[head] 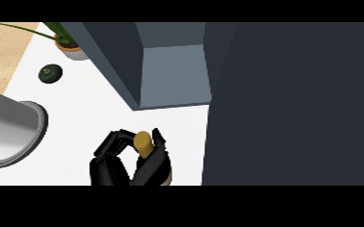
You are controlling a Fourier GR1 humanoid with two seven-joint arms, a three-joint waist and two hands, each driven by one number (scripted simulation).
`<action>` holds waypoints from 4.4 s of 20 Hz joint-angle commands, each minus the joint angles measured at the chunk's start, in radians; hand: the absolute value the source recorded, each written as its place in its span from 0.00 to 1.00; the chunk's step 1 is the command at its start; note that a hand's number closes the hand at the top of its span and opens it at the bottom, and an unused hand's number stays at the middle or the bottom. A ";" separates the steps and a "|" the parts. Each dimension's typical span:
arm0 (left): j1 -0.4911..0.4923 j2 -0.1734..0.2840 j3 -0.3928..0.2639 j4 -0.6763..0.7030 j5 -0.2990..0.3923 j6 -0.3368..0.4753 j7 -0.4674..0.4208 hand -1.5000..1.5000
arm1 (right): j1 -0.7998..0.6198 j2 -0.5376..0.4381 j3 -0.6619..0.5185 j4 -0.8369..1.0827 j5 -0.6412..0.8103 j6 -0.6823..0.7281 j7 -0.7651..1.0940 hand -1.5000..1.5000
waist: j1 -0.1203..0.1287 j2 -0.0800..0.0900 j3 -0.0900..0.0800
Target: Pick up the wine, place it into the cabinet and close the cabinet
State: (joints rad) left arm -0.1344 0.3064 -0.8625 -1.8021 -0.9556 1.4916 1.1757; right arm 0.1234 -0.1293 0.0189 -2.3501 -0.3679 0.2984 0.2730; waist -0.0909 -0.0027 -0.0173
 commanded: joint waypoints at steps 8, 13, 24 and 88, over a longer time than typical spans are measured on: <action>-0.103 0.176 -0.255 -0.278 0.078 0.008 -0.028 1.00 | 0.009 -0.001 0.003 -0.029 -0.022 -0.006 0.020 0.00 | 0.015 0.012 0.000; -0.141 0.194 -0.283 -0.335 0.093 0.008 -0.064 1.00 | 0.015 0.005 0.006 -0.047 -0.015 -0.017 0.021 0.00 | 0.029 0.013 0.003; -0.212 0.208 -0.288 -0.327 0.173 0.008 -0.104 1.00 | 0.013 -0.005 -0.033 -0.062 -0.031 -0.037 0.028 0.00 | 0.024 0.020 0.005; -0.709 -0.008 -0.123 0.404 0.837 -0.056 -0.375 1.00 | -0.043 -0.089 -0.189 0.010 -0.172 0.049 0.018 0.00 | -0.036 0.048 0.011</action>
State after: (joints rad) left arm -0.8256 0.2865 -0.9983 -1.4561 -0.1541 1.4723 0.8142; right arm 0.0545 -0.2143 -0.1720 -2.3167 -0.5257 0.3350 0.2834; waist -0.1164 0.0455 -0.0077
